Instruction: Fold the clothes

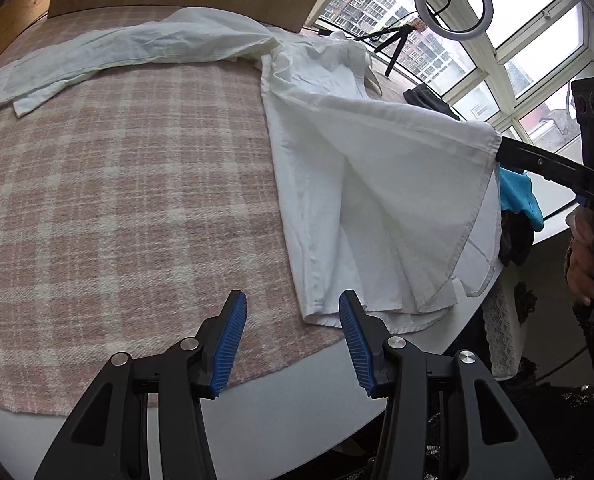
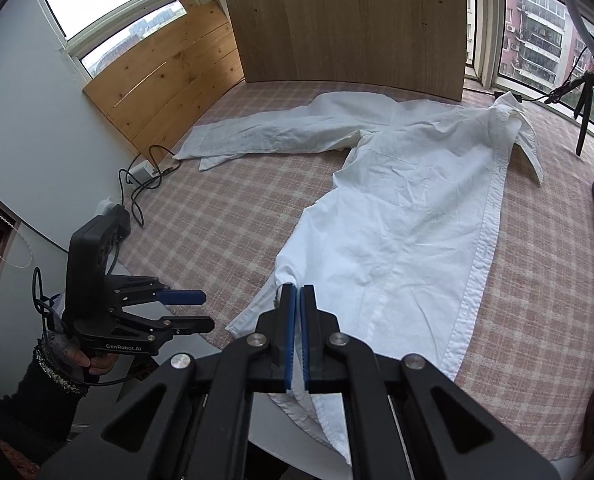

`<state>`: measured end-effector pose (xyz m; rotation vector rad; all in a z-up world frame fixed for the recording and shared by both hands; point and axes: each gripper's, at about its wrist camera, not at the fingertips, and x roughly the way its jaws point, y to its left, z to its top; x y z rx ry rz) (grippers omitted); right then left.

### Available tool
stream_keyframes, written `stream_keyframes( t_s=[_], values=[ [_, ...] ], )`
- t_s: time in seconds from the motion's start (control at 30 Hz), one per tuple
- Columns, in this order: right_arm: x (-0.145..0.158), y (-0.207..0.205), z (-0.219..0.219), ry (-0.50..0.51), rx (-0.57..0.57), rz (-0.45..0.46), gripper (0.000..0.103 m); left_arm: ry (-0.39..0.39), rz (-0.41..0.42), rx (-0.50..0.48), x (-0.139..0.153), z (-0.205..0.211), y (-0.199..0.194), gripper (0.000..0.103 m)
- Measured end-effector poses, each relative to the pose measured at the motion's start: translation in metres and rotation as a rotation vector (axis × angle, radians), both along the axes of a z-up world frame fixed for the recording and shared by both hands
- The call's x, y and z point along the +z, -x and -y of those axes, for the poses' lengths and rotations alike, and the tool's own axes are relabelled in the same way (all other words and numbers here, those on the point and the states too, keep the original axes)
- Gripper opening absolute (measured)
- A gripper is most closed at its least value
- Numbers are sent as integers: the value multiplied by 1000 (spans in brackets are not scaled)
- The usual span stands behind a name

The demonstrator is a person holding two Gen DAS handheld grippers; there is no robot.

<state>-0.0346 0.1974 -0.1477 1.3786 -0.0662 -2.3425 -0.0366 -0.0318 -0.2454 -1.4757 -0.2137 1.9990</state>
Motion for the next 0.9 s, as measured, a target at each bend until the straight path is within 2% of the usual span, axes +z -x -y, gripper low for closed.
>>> stream_keyframes(
  t_s=[0.1,0.2,0.27,0.4,0.47,0.57,0.67,0.73,0.9],
  values=[
    [4,-1,-4,8,-5,-15,3,45,18,-37,-11,-26,13,46],
    [6,-1,-7,9,-10,-25,3,90,-34,-77,-4,-38,10,43],
    [7,1,-10,11,-8,-31,3,76,-72,-140,5,-44,-2,43],
    [7,4,-19,43,-10,-23,3,24,-94,-286,8,-69,-24,46],
    [7,6,-21,75,-4,-13,3,5,-78,-291,6,-78,-21,46],
    [-1,9,-11,85,64,64,3,2,-51,-278,6,-80,-16,46],
    [-6,-4,-16,38,59,70,5,56,-77,-270,10,-62,-16,46],
    [-15,-18,-36,42,7,90,7,93,-83,-267,10,-49,-13,48],
    [-62,-62,-79,55,-115,218,8,208,-83,-293,1,-45,-3,48]
  ],
)
